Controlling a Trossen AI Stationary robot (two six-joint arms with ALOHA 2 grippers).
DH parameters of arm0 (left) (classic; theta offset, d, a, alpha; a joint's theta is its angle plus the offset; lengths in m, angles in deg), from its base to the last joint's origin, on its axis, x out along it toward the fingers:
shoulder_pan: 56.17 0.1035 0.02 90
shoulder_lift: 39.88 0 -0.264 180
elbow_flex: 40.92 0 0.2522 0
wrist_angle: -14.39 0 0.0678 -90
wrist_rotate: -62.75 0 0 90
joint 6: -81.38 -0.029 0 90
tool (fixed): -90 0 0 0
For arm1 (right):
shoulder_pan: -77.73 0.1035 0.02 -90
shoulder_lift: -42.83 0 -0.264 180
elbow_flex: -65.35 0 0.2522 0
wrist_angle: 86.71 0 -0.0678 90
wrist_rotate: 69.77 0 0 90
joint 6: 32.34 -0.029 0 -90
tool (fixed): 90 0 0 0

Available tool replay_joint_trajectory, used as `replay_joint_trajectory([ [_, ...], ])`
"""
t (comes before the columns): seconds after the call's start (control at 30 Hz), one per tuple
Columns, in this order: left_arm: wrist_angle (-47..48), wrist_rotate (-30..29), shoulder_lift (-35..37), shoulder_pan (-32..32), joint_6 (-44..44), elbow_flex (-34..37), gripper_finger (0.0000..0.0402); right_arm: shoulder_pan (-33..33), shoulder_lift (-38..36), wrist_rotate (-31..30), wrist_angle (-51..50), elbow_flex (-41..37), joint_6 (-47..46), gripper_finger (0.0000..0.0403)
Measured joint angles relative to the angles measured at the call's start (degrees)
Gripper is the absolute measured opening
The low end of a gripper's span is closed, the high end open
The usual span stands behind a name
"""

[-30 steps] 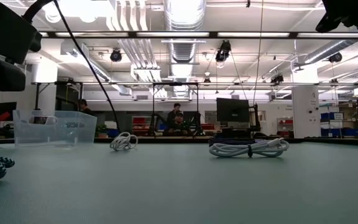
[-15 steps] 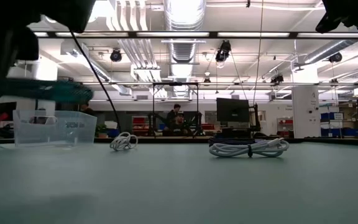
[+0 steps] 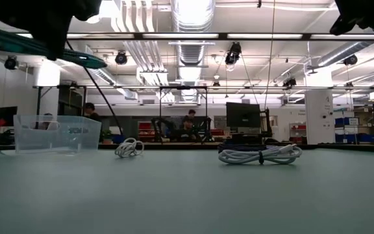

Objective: Pick and place USB-C Cables
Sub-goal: Put the blue charger cable into the transparent bin

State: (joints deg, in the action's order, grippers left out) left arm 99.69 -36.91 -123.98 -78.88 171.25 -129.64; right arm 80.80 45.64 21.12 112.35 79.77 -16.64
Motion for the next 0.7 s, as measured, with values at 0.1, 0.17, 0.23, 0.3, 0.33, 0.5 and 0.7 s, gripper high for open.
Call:
replay_joint_trajectory([
  [0.1, 4.8, -3.3, 3.0, 3.4, -0.5, 0.0, 0.0028, 0.0, 0.0, -1.7, 0.0, 0.0, 0.4, 0.0027],
  [0.17, 7.5, -3.6, 4.8, 6.1, -2.3, 0.0, 0.0028, 0.0, 0.0, -2.4, -0.1, 0.0, 0.5, 0.0027],
  [0.23, 9.2, -4.0, 6.6, 9.0, -4.5, 0.0, 0.0028, 0.0, 0.0, -2.6, 0.0, 0.0, 0.6, 0.0027],
  [0.3, 10.0, -4.3, 8.0, 12.1, -7.3, 0.0, 0.0028, 0.0, -0.1, -2.6, 0.0, 0.0, 0.7, 0.0027],
  [0.33, 10.0, -4.3, 8.7, 13.6, -8.9, 0.0, 0.0029, 0.0, -0.1, -2.6, 0.1, 0.0, 0.7, 0.0027],
  [0.5, 10.0, -4.3, 10.6, 21.6, -16.9, 0.0, 0.0029, 0.0, -0.1, -2.6, 0.1, 0.0, 0.8, 0.0027],
  [0.7, 10.1, -4.3, 10.9, 31.7, -27.0, 0.0, 0.0029, 0.0, -0.1, -2.6, 0.1, 0.0, 0.8, 0.0027],
])
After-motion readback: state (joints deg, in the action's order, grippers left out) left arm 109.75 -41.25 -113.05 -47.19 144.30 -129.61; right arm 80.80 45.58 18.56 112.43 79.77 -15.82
